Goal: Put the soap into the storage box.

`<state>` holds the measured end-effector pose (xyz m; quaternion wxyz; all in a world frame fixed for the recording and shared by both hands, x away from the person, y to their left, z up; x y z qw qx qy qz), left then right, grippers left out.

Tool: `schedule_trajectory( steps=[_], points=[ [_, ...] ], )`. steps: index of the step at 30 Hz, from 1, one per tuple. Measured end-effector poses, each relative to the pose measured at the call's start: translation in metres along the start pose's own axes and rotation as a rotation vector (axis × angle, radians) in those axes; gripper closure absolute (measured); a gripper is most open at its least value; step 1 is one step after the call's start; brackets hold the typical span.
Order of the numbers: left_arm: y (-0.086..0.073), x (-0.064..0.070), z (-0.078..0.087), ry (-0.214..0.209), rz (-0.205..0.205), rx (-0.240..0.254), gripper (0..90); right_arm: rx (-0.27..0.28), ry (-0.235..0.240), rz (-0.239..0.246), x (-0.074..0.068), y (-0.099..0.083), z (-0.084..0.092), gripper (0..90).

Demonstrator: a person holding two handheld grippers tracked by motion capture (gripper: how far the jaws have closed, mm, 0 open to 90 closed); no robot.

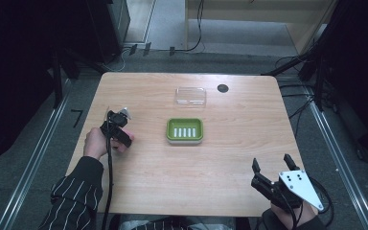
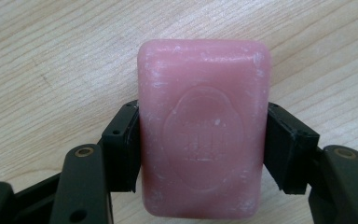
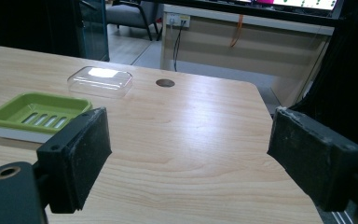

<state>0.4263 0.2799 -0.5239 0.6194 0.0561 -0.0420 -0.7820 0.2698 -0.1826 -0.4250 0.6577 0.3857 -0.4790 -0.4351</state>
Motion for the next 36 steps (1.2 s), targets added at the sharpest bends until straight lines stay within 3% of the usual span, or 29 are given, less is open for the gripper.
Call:
schedule_trajectory(
  steps=[11,22,31,36],
  points=[
    [0.0,0.003,0.008,0.002,-0.042,0.023,38.1,-0.001,-0.003,0.001,0.001,0.0,0.0,12.7],
    [0.001,0.019,0.017,0.0,-0.13,0.039,38.2,-0.005,-0.007,0.0,0.002,-0.001,0.001,12.7],
    [0.007,0.027,0.024,-0.005,-0.165,0.062,38.1,-0.011,-0.018,-0.006,0.005,-0.004,0.005,12.7],
    [0.013,0.039,0.029,-0.023,-0.204,0.074,38.2,-0.014,-0.026,-0.011,0.008,-0.006,0.007,12.7]
  ],
)
Point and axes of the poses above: each handheld gripper's, and its own axes: z roughly backward along the jaws, y roughly out of its top, x roughly to its right, the point moved 8 cm from there along -z, roughly forward along the jaws, and after that the axes turned 15 degrees about z, right-handed, at the moved point
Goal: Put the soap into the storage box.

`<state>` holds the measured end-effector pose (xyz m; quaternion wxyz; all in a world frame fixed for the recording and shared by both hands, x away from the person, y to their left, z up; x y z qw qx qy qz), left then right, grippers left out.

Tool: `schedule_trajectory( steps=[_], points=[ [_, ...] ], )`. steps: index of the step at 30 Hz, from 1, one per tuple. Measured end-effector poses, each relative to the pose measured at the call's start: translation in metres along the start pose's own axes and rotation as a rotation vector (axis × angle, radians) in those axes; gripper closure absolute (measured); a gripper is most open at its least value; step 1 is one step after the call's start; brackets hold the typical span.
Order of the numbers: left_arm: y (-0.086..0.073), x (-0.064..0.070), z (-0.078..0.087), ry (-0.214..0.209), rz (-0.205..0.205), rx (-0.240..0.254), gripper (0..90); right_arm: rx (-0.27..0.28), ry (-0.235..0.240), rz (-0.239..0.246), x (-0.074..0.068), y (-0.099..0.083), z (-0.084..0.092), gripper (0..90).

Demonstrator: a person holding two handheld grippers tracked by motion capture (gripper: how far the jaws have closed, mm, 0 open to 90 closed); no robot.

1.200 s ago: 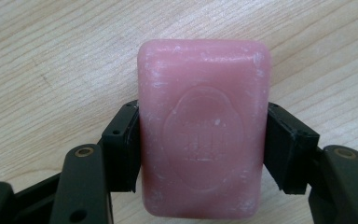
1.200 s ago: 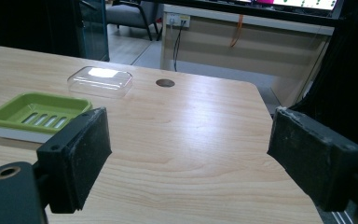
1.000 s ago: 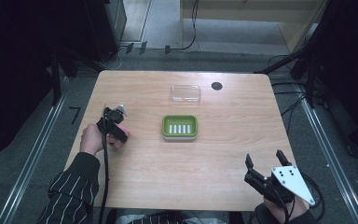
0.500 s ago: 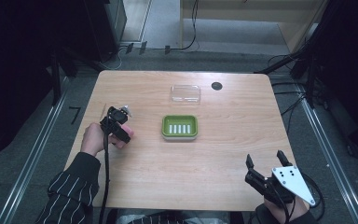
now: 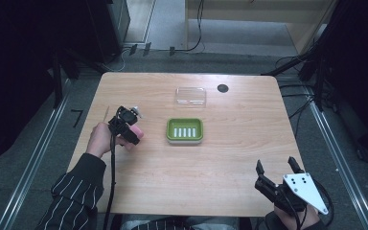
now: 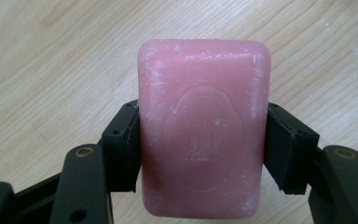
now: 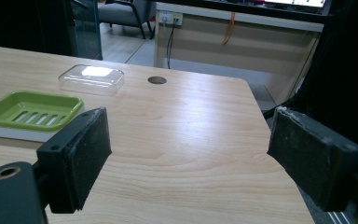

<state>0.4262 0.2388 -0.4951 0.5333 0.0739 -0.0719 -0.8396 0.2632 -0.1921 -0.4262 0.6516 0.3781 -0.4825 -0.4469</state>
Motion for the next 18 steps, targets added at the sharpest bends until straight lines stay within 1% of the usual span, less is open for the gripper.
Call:
schedule_trajectory(
  steps=[1,3,4,5,8,10,11,12,14,17,18],
  points=[
    [0.0,0.0,0.0,0.0,0.0,0.0,38.2,-0.001,-0.001,0.0,0.001,0.0,0.001,12.7],
    [0.004,0.004,0.002,0.0,-0.024,0.003,38.2,-0.003,-0.007,-0.003,0.001,-0.001,0.002,12.7],
    [0.004,0.004,0.002,0.0,-0.024,0.003,38.2,-0.003,-0.007,-0.003,0.001,-0.001,0.002,12.7],
    [0.007,0.008,0.002,-0.003,-0.041,-0.001,38.2,-0.003,-0.008,-0.003,0.002,-0.001,0.003,12.7],
    [0.011,0.013,0.002,-0.006,-0.065,-0.001,38.2,-0.003,-0.011,0.0,0.002,-0.001,0.003,12.7],
    [0.012,0.015,0.002,-0.008,-0.07,0.003,38.2,-0.003,-0.015,0.0,0.003,-0.001,0.004,12.7],
    [0.015,0.018,0.003,-0.008,-0.085,0.001,38.2,-0.006,-0.014,-0.004,0.003,-0.002,0.004,12.7],
    [0.017,0.019,0.003,-0.013,-0.091,0.005,38.2,-0.005,-0.015,-0.002,0.003,-0.002,0.004,12.7],
    [0.018,0.021,0.003,-0.016,-0.094,0.005,38.2,-0.006,-0.018,-0.002,0.004,-0.003,0.005,12.7],
    [0.023,0.025,0.004,-0.017,-0.13,0.0,38.2,-0.008,-0.02,-0.006,0.005,-0.003,0.006,12.7],
    [0.024,0.027,0.004,-0.019,-0.131,0.001,38.2,-0.009,-0.02,-0.005,0.005,-0.003,0.006,12.7]
  ],
)
Point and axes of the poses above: each handheld gripper's, and its own axes: z roughly backward along the jaws, y roughly out of its top, x roughly to its right, the point moved 8 cm from there along -z, roughly forward along the jaws, and after that the axes turned 15 degrees about z, right-handed, at the moved point
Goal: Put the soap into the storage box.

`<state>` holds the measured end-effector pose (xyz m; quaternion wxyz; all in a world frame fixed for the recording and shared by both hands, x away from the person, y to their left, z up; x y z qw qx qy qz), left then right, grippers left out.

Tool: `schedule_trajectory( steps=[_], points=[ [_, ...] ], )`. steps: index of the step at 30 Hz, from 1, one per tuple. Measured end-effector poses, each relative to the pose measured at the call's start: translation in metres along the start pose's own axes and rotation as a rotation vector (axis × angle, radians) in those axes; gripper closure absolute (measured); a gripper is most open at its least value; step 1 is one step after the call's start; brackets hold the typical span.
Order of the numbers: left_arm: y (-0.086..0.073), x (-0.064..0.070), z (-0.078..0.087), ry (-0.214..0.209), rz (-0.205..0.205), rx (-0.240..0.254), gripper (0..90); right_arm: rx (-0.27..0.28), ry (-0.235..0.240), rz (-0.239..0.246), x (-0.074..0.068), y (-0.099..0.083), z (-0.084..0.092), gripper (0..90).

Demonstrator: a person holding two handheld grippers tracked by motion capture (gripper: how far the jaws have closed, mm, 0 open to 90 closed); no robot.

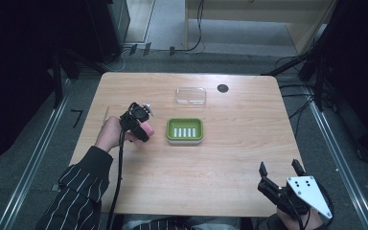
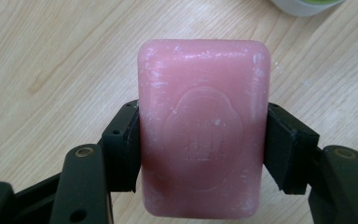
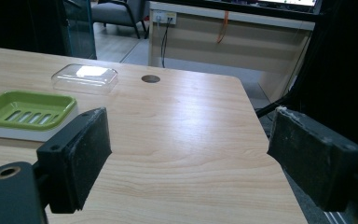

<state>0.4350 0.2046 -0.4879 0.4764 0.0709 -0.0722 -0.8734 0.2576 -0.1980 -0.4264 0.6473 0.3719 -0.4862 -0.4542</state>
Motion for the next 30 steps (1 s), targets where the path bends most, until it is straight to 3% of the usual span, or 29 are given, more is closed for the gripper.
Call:
schedule_trajectory(
  steps=[16,30],
  points=[
    [0.018,0.016,0.002,-0.012,-0.09,0.011,38.2,-0.003,-0.009,0.002,0.001,-0.001,0.001,12.7],
    [0.032,0.026,0.005,-0.024,-0.138,0.035,38.2,-0.008,-0.016,0.002,0.003,-0.002,0.003,12.7]
  ],
)
Point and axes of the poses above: each handheld gripper's, and its own axes: z roughly backward along the jaws, y roughly out of its top, x roughly to its right, the point moved 8 cm from there along -z, roughly forward along the jaws, and after that the axes turned 15 degrees about z, right-handed, at the moved point
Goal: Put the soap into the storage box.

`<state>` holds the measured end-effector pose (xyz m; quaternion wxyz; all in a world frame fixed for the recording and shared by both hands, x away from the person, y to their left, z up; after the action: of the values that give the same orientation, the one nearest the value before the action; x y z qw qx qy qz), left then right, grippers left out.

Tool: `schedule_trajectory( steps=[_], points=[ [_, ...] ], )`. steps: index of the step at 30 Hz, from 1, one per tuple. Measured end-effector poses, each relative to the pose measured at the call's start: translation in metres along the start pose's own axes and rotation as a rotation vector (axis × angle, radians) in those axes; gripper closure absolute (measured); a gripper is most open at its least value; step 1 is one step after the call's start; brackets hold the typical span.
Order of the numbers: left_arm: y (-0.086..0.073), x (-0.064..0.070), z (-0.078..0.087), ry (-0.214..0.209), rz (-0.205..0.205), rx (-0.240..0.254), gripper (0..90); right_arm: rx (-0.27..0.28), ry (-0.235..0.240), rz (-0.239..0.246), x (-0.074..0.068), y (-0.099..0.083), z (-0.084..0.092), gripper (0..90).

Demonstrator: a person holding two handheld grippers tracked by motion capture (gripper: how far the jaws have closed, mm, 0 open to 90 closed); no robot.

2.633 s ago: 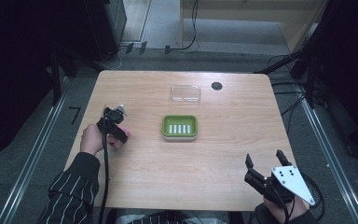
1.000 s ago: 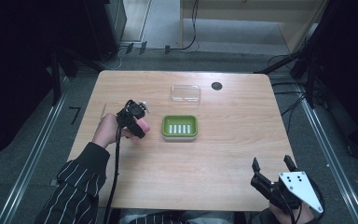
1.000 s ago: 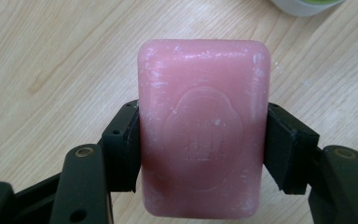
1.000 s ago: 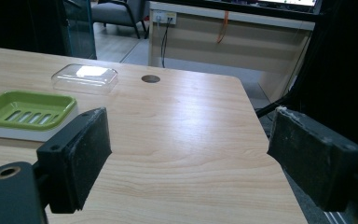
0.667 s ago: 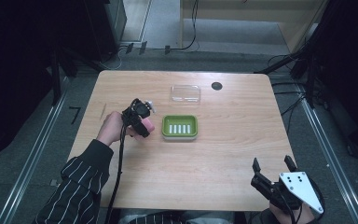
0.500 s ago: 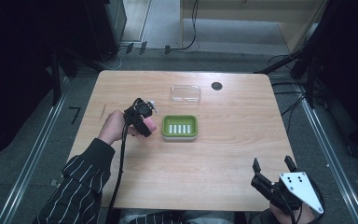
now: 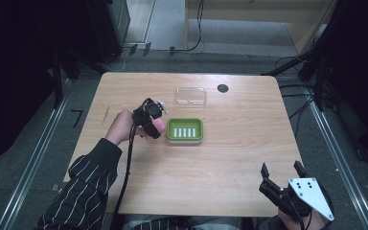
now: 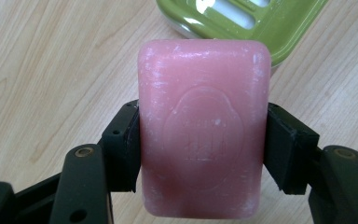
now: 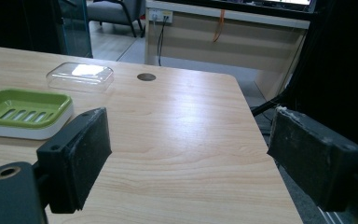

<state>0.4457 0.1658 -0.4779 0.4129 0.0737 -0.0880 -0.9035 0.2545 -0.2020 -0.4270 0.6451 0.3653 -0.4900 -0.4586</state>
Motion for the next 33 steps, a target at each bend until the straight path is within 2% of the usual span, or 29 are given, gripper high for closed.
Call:
schedule_trajectory(
  steps=[7,18,20,32,33],
  points=[
    [0.007,0.004,0.001,0.003,-0.056,0.01,38.2,0.0,-0.003,0.0,0.001,0.0,0.0,12.7],
    [0.019,0.008,0.002,-0.006,-0.084,0.031,38.2,-0.006,-0.008,0.0,0.002,-0.002,0.002,12.7],
    [0.023,0.011,0.002,-0.009,-0.104,0.035,38.2,-0.007,-0.009,-0.001,0.002,-0.002,0.003,12.7],
    [0.034,0.018,0.0,-0.012,-0.148,0.04,38.2,-0.016,-0.018,0.0,0.004,-0.004,0.006,12.7],
    [0.035,0.019,-0.001,-0.01,-0.161,0.038,38.3,-0.019,-0.019,-0.004,0.005,-0.005,0.006,12.7]
  ],
)
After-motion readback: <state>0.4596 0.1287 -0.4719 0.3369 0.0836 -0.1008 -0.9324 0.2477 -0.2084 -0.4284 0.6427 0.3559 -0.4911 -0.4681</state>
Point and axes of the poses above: each handheld gripper's, and its own axes: z roughly backward along the jaws, y roughly out of its top, x roughly to its right, the point moved 8 cm from there along -z, roughly forward along the jaws, and after that the axes turned 15 degrees about z, right-handed, at the moved point
